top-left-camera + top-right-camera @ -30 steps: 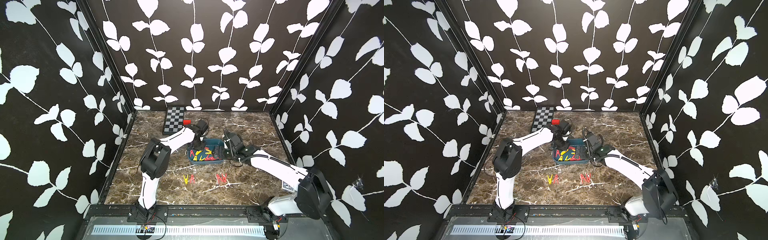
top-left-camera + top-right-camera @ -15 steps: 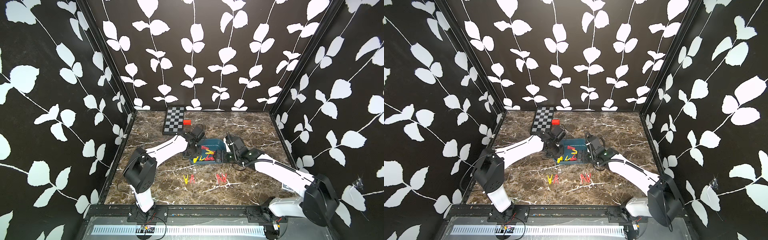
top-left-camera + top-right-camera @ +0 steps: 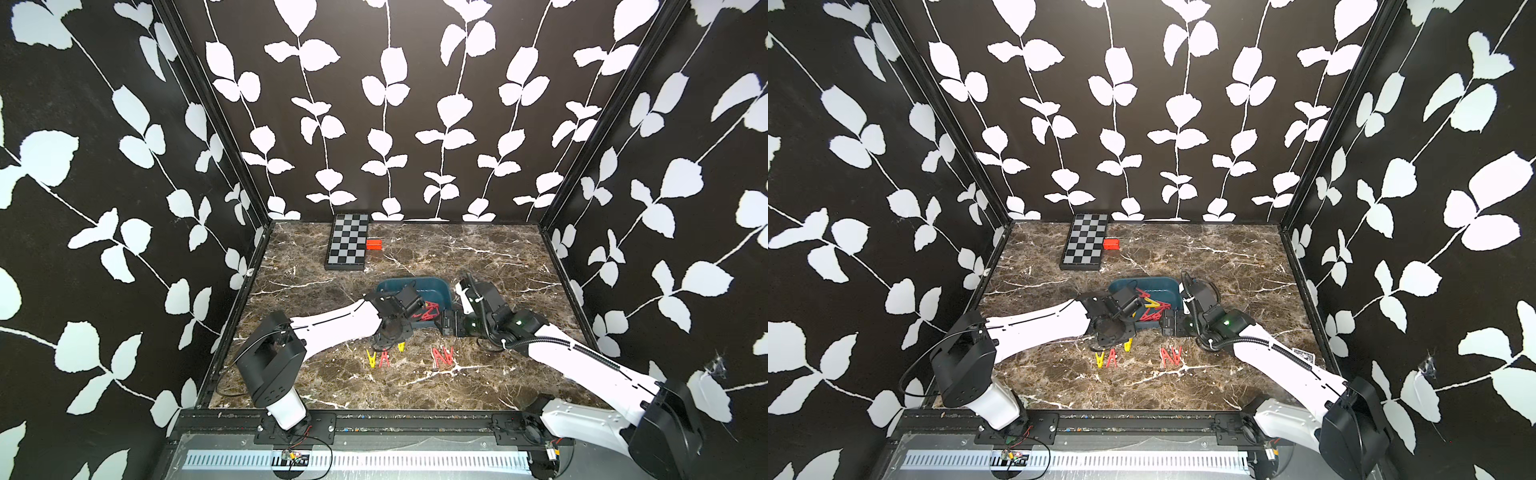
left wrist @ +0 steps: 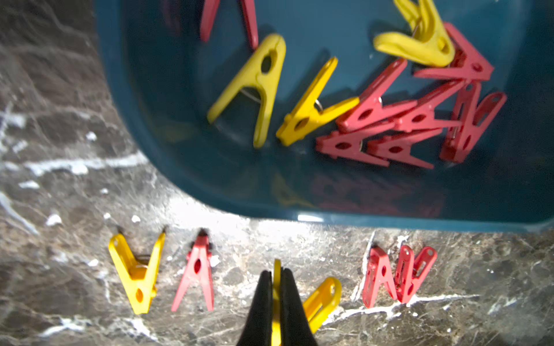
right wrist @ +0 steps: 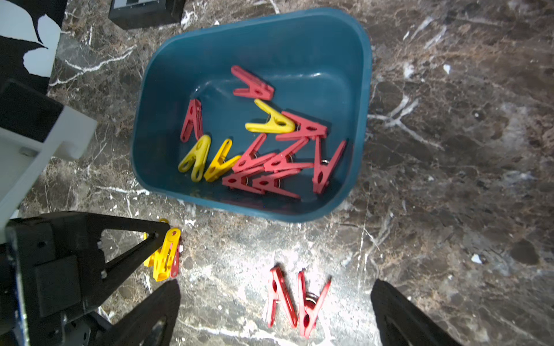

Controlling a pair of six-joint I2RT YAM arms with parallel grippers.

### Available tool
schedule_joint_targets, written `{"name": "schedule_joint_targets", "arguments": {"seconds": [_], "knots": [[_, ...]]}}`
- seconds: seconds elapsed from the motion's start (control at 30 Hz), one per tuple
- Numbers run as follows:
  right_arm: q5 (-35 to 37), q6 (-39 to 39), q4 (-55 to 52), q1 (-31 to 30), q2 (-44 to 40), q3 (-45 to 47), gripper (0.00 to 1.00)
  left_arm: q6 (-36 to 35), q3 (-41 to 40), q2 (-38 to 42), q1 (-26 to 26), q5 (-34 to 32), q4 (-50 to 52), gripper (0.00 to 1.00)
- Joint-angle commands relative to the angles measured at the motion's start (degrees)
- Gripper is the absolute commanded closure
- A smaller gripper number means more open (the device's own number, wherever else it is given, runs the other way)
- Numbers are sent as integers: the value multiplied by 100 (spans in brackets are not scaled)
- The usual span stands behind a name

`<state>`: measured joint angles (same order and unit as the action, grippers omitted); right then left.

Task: Take the clothespins out of the storage box
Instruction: Place the clothespin at the center of the board.

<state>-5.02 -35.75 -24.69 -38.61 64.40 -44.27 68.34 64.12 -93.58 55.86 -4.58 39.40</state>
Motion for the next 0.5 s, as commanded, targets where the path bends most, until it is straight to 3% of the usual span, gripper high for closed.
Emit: {"name": "schedule_joint_targets", "arguments": {"seconds": [0.0,0.47], "knots": [[-33,24,-66,20,-298,206,1,593,-57,85,247,-337,-67,94],[-8,-2,-211,20,-922,640,1,1274,-101,-407,825,-351,-682,94]]}}
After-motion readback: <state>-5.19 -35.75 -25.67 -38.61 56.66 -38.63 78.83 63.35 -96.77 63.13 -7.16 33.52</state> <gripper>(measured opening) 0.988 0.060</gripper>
